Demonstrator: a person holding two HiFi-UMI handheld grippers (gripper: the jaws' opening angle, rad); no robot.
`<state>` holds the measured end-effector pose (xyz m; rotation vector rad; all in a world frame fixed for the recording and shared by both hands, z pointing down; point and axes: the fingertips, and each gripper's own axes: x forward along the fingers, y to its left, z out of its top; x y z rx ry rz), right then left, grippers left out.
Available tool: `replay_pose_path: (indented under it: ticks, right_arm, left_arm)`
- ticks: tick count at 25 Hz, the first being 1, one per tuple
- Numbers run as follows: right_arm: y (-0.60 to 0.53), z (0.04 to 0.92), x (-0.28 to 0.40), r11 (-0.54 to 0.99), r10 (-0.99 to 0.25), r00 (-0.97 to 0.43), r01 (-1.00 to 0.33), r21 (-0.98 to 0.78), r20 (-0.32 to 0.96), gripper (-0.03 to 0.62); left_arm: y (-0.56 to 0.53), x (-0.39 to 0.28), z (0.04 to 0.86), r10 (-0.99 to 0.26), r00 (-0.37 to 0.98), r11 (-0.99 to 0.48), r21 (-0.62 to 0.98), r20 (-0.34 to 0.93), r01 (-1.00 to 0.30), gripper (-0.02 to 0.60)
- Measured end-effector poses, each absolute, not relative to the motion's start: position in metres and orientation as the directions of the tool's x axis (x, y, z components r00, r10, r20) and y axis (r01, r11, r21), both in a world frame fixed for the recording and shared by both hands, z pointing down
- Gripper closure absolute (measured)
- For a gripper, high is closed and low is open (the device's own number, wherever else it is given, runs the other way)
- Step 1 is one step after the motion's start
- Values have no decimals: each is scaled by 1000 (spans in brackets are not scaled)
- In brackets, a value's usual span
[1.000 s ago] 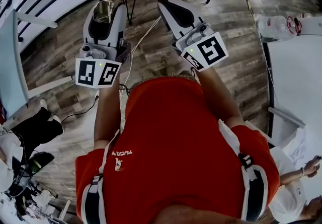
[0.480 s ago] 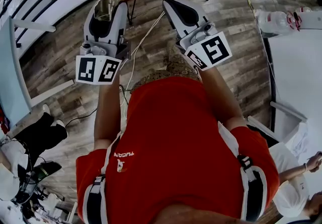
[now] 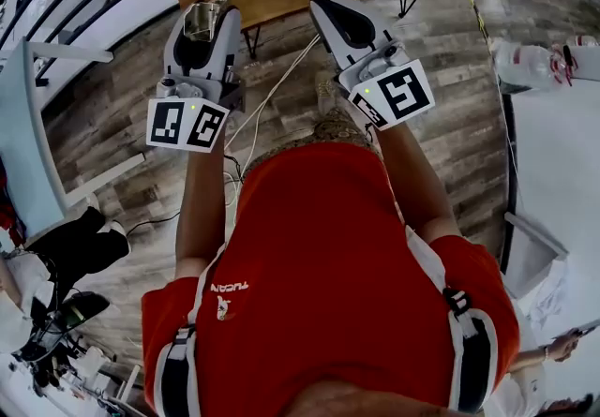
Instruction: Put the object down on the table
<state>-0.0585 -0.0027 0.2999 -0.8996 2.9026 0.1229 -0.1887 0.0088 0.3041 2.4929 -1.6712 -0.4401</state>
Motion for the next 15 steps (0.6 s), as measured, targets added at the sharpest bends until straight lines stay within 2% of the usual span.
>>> replay_pose_path:
  ticks: [15]
  right_arm:
    - [-164,325,-25,887,-459,-885,-461,13,-71,569]
  left_arm:
    - [-145,-164,362,-966,258,-251,280,-14,-926,356]
